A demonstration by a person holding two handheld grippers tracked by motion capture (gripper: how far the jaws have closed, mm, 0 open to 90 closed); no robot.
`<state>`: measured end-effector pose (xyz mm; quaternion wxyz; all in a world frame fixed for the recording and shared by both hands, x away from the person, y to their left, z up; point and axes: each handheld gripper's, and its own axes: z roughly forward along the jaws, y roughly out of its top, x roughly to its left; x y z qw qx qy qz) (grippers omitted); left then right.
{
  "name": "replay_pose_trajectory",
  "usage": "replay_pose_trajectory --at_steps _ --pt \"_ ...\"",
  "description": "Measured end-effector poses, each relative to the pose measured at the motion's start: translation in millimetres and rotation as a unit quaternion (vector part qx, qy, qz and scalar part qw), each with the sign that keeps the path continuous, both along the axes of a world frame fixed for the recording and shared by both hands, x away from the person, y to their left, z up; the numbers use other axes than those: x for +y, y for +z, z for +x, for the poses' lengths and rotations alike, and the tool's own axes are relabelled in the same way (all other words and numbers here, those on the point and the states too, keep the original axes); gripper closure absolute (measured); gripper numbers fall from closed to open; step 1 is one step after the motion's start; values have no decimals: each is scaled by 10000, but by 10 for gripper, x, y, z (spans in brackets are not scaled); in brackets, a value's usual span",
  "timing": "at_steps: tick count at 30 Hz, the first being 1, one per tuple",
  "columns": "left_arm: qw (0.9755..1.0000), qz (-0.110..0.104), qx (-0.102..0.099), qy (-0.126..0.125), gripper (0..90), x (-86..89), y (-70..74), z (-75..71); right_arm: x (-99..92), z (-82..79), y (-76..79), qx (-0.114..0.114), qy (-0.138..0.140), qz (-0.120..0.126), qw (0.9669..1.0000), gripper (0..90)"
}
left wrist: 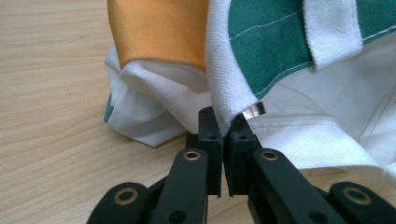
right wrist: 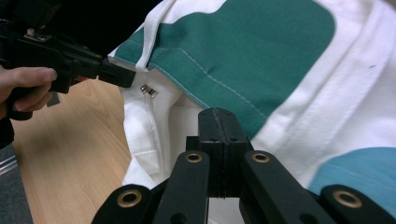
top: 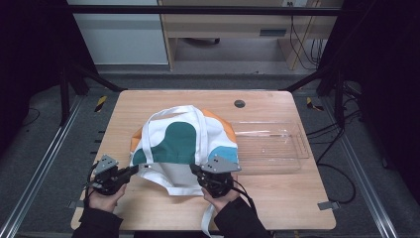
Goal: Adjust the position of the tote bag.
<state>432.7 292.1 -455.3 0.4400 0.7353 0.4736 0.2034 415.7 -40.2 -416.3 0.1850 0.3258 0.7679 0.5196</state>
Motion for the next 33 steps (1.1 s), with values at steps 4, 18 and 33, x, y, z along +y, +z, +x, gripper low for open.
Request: replay_pose_trajectory --at_steps 4,18,33 --pt "10000 -13 -5 -3 868 2 3 -3 124 21 -112 59 -18 -74 10000 900" --pt "10000 -20 -13 -6 870 2 13 -8 267 99 -401 106 -534 -196 9983 900" --pt "9999 56 -72 -94 875 -30 36 -26 244 69 23 -566 -774 288 9950 900"
